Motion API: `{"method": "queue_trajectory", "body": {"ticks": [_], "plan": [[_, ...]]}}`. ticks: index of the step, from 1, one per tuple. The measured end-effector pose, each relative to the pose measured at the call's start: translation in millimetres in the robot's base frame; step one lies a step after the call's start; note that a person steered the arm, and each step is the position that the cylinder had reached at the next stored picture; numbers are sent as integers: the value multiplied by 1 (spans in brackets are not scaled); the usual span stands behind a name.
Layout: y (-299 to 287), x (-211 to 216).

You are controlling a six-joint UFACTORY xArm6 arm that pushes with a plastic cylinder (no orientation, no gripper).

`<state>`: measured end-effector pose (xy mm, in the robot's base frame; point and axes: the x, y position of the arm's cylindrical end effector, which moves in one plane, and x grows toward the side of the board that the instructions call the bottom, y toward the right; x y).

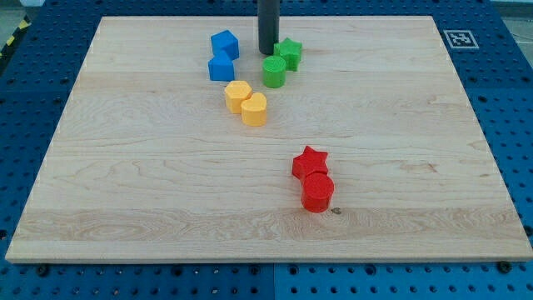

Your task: Push the blue blocks slightly to the left

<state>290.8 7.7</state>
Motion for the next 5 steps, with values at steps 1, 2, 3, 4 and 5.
{"method": "queue_trajectory", "body": {"ticks": [1, 2, 3, 4, 5], "plan": [[6, 6], [-16, -12], [-45, -9], [-66, 9], [-73, 5]]}}
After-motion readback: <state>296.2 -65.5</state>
